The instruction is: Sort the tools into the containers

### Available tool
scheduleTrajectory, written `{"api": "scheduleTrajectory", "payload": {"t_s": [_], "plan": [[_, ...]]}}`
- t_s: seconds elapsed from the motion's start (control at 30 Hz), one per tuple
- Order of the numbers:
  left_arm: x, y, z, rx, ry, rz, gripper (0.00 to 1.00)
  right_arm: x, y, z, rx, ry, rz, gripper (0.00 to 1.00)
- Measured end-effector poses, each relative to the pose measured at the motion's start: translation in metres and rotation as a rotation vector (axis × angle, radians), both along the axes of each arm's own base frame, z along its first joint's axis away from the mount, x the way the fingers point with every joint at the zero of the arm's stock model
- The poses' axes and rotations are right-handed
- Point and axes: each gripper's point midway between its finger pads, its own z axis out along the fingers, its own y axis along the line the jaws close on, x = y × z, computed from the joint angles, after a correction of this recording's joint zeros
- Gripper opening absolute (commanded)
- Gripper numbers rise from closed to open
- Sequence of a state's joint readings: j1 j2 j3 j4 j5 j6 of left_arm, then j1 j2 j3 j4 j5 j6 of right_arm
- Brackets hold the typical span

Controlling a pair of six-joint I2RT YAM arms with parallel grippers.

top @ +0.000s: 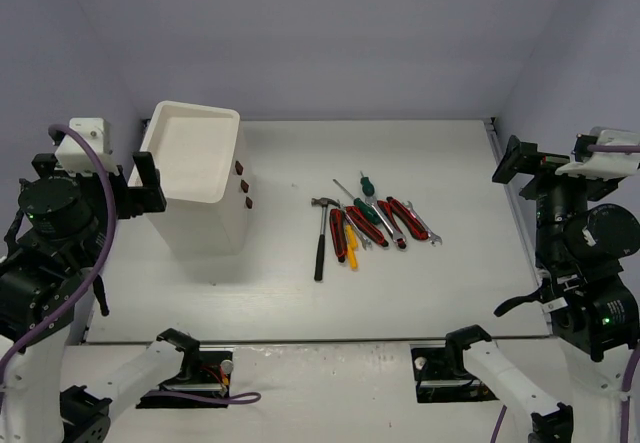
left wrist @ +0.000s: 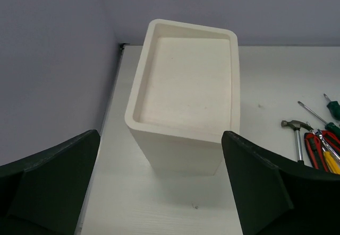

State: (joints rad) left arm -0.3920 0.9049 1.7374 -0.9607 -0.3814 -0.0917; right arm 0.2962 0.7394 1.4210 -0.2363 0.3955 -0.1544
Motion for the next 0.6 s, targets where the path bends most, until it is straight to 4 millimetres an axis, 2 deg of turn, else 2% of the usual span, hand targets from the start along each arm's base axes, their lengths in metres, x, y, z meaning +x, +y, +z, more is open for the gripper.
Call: {"api": "scheduleTrajectory", "payload": {"t_s": [0.1,0.2,0.3,0.37,0.47,0.53,0.6], "plan": [[0.005,-0.016,-0.002,-0.033,0.018,-0.064,0.97,0.003,0.003,-0.003,0.001,0.008,0.011,1.0],[0.013,-0.041,0.0,-0.097,0.049,-0.156,0.97,0.006,0.008,-0.009,0.006,0.018,0.034,1.0],[0.032,-0.083,0.011,-0.178,0.074,-0.28,0.97,0.013,0.013,-0.016,0.009,0.038,0.051,1.0],[0.045,-0.12,0.009,-0.211,0.116,-0.361,0.97,0.018,0.016,-0.023,0.013,0.057,0.059,1.0],[0.065,-0.166,-0.013,-0.236,0.212,-0.42,0.92,0.026,0.02,-0.033,0.021,0.085,0.067,1.0],[0.085,-0.196,-0.046,-0.247,0.317,-0.411,0.87,0.031,0.023,-0.042,0.032,0.103,0.072,1.0],[0.1,-0.22,-0.085,-0.239,0.422,-0.39,0.85,0.034,0.025,-0.053,0.044,0.123,0.075,1.0]]}}
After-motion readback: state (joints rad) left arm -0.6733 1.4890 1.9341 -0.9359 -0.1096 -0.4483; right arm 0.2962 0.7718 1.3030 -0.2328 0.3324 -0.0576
